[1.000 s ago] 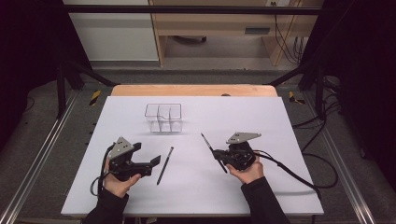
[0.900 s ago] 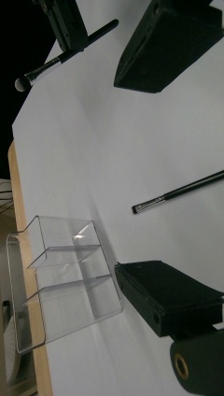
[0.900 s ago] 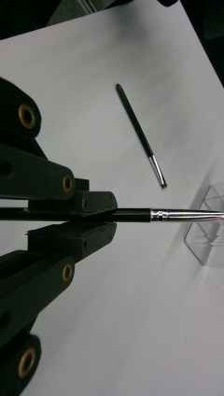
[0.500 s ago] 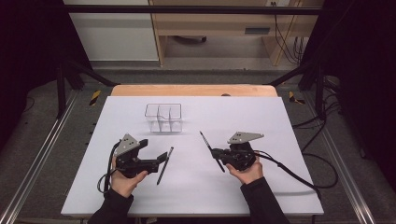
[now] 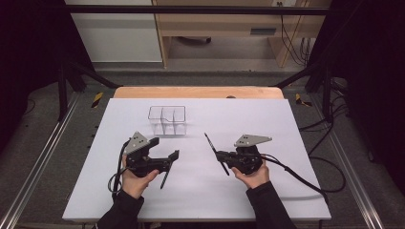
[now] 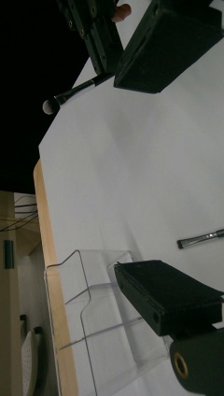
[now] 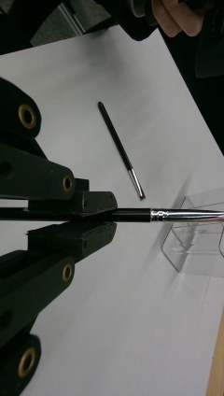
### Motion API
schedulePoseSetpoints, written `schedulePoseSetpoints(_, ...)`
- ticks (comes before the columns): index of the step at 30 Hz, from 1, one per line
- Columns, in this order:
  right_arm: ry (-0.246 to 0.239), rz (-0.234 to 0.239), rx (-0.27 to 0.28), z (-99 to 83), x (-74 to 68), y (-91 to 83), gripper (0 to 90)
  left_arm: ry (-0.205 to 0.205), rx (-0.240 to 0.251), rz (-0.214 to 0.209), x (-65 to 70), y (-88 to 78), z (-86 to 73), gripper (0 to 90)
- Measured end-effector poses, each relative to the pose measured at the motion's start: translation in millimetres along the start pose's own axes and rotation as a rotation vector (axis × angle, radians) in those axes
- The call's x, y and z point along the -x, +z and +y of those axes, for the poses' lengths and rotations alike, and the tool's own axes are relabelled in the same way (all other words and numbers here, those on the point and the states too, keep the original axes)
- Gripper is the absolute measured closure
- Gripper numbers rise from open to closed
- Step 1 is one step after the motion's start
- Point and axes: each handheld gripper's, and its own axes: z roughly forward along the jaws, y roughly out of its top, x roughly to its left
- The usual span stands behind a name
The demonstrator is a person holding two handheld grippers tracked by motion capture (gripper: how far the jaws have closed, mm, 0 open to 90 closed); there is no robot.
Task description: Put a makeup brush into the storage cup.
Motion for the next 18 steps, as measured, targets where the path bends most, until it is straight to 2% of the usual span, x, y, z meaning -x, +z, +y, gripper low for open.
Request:
schedulePoseSetpoints(12,-0.001,0.001,0.022,1.1,-1.9,-4.0,84.2,-0.001,0.031,-0.043,17.7,16.3,9.4,9.0)
schedulePoseSetpoints(18,0.001,-0.001,0.032,1.3,-2.8,-5.8,84.3,-0.016,0.045,-0.065,25.1,24.8,10.8,9.3)
